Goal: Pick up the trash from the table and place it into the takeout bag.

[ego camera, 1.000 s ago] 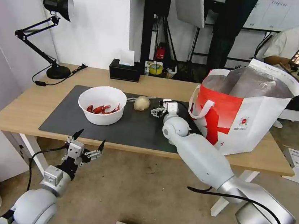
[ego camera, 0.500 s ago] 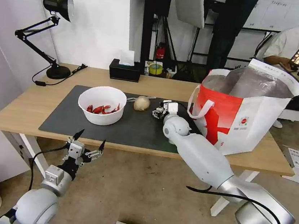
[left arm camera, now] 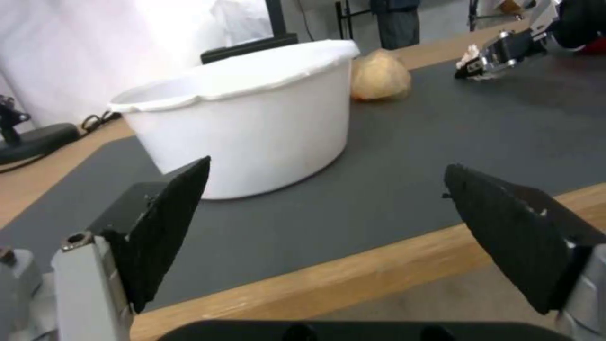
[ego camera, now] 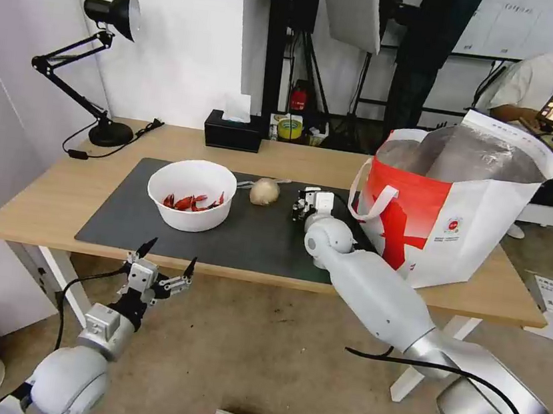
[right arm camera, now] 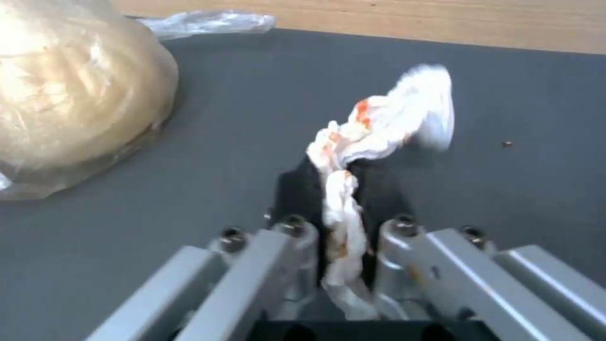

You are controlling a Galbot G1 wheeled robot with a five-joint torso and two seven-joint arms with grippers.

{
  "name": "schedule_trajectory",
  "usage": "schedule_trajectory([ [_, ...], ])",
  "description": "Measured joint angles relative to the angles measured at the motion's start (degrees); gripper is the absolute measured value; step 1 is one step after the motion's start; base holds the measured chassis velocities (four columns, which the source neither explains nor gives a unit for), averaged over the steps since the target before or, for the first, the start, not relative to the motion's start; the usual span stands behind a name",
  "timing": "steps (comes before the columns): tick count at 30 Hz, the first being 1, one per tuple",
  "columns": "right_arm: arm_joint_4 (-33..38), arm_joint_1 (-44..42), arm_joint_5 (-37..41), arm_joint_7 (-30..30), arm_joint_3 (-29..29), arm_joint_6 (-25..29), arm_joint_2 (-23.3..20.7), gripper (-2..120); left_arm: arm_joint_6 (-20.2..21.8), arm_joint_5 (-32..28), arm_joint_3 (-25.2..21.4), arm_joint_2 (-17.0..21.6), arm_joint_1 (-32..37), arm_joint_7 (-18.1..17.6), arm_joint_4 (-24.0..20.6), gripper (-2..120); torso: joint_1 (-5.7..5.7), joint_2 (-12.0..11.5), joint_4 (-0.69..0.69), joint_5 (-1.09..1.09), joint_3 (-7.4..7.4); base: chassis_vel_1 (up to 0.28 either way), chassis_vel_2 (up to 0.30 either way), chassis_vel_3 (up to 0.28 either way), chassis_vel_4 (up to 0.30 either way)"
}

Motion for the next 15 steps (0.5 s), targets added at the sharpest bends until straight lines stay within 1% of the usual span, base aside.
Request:
schedule_trajectory([
  [1, 0.0, 0.0, 0.0, 0.0, 0.0, 0.0, 0.0, 7, 0.0, 0.0, 0.0, 0.0, 0.0, 0.0, 0.0, 100, 0.0, 0.0, 0.0, 0.0, 0.0, 0.0, 0.0, 0.0, 0.0],
  [3, 0.7, -0.4, 0.0, -2.5, 0.2, 2.4, -0.5, 0, 0.0, 0.1, 0.1, -0.2, 0.0, 0.0, 0.0, 100, 0.01, 0.0, 0.0, 0.01, 0.01, 0.0, 0.0, 0.0, 0.0],
  [4, 0.7, -0.4, 0.0, -2.5, 0.2, 2.4, -0.5, 0, 0.0, 0.1, 0.1, -0.2, 0.0, 0.0, 0.0, 100, 0.01, 0.0, 0.0, 0.01, 0.01, 0.0, 0.0, 0.0, 0.0],
  [7, 4.8, -1.3, -0.2, -4.8, 0.4, 4.8, -2.4, 0, 0.0, 0.2, 0.1, -0.3, 0.2, -0.2, 0.0, 100, 0.01, 0.0, 0.06, 0.01, 0.0, 0.0, 0.0, 0.0, 0.0],
  [8, 4.8, -1.3, -0.2, -4.8, 0.4, 4.8, -2.4, 0, 0.0, 0.2, 0.1, -0.3, 0.2, -0.2, 0.0, 100, 0.01, 0.0, 0.06, 0.01, 0.0, 0.0, 0.0, 0.0, 0.0],
  [10, 9.0, -2.2, -0.2, -5.9, 0.4, 5.4, -4.7, 0, 0.0, 0.2, -0.1, -0.4, 0.3, -0.3, 0.0, 100, 0.01, 0.0, 0.06, 0.0, -0.01, 0.0, 0.0, 0.0, 0.0],
  [11, 13.2, -3.3, 0.1, -6.4, 0.1, 5.4, -6.8, 0, 0.0, 0.2, -0.3, -0.4, 0.4, -0.3, -0.2, 100, 0.01, 0.0, 0.05, 0.01, -0.01, 0.0, 0.0, 0.0, 0.0],
  [12, 13.2, -3.3, 0.1, -6.4, 0.1, 5.4, -6.8, 0, 0.0, 0.2, -0.3, -0.4, 0.4, -0.3, -0.2, 100, 0.01, 0.0, 0.05, 0.01, -0.01, 0.0, 0.0, 0.0, 0.0],
  [15, 23.9, -7.0, 1.4, -6.5, 0.1, 4.5, -12.3, 0, -0.1, 0.2, -0.6, -0.5, 0.6, -0.4, -0.4, 100, 0.0, 0.0, 0.05, 0.01, -0.01, 0.0, 0.0, 0.0, 0.0],
])
